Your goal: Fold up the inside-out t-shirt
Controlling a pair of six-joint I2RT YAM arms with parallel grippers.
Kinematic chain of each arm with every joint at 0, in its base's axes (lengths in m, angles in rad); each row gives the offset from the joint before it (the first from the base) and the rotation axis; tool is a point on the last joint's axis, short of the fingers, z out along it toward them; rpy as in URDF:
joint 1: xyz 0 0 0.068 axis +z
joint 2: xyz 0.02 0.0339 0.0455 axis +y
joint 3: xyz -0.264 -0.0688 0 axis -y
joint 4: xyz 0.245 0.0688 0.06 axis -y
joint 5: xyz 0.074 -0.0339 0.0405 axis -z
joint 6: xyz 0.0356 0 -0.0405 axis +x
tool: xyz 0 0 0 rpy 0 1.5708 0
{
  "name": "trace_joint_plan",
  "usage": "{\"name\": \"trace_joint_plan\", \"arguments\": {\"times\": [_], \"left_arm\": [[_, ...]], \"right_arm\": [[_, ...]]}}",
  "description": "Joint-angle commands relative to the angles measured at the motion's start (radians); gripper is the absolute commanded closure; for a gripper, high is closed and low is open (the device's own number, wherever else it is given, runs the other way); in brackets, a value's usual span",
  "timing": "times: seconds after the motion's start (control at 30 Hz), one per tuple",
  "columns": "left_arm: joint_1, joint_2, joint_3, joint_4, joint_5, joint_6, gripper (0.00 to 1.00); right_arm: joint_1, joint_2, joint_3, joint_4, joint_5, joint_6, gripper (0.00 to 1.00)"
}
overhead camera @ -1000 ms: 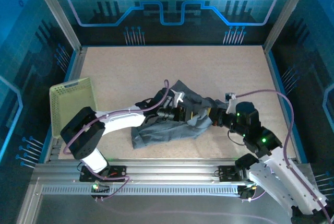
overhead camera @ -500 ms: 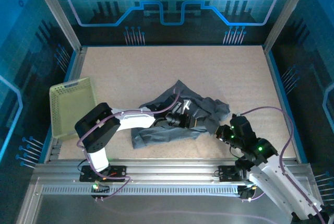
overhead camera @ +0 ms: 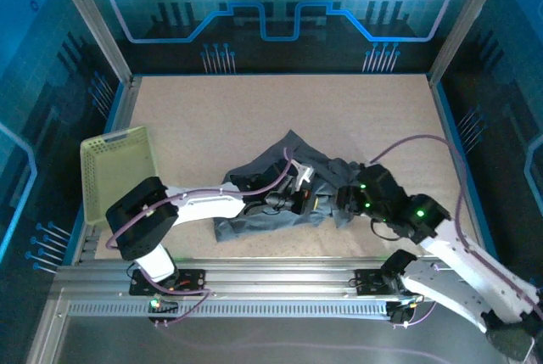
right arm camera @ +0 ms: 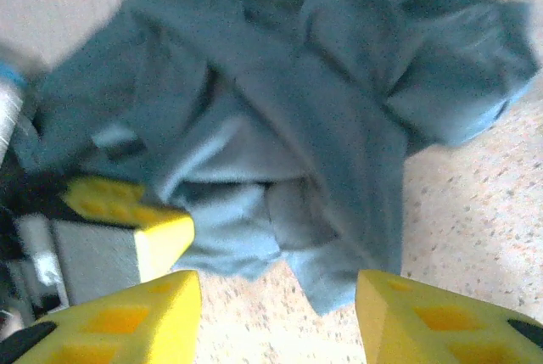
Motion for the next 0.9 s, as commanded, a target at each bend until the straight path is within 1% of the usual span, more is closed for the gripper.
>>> {"name": "trace_joint_plan", "arguments": {"times": [0.0, 0.1, 0.17, 0.3, 0.53, 0.6, 0.63, 0.73, 0.83, 0.87], "left_arm": [[-0.002, -0.038, -0.036, 0.064, -0.022, 0.034, 1.00], [-0.003, -0.039, -0.036, 0.049, -0.021, 0.039, 1.00], [-0.002, -0.045, -0.042, 0.046, -0.022, 0.037, 1.00], [-0.002, -0.051, -0.050, 0.051, -0.022, 0.037, 1.00], [-0.003, -0.062, -0.058, 0.062, -0.017, 0.037, 1.00], [-0.002, -0.064, -0.059, 0.057, -0.018, 0.043, 1.00], [-0.002, -0.063, -0.059, 0.050, -0.026, 0.046, 1.00], [-0.002, -0.071, -0.064, 0.036, -0.039, 0.055, 1.00], [0.003, -0.083, -0.084, 0.045, -0.049, 0.053, 1.00], [0.011, -0.084, -0.096, 0.062, -0.042, 0.047, 1.00]], "right_arm": [[0.073, 0.123, -0.048, 0.038, 0.017, -0.017, 0.49], [0.095, 0.192, -0.077, 0.113, 0.034, -0.021, 0.49], [0.098, 0.228, -0.083, 0.141, 0.062, -0.029, 0.47], [0.098, 0.301, -0.084, 0.196, 0.079, -0.056, 0.47], [0.106, 0.402, -0.057, 0.191, 0.201, -0.056, 0.52], [0.106, 0.412, -0.052, 0.185, 0.216, -0.049, 0.57], [0.106, 0.409, -0.048, 0.184, 0.219, -0.049, 0.61], [0.106, 0.391, -0.044, 0.154, 0.238, -0.045, 0.75], [0.106, 0.374, -0.029, 0.103, 0.258, -0.037, 0.93], [0.106, 0.360, -0.022, 0.085, 0.259, -0.038, 0.97]]}}
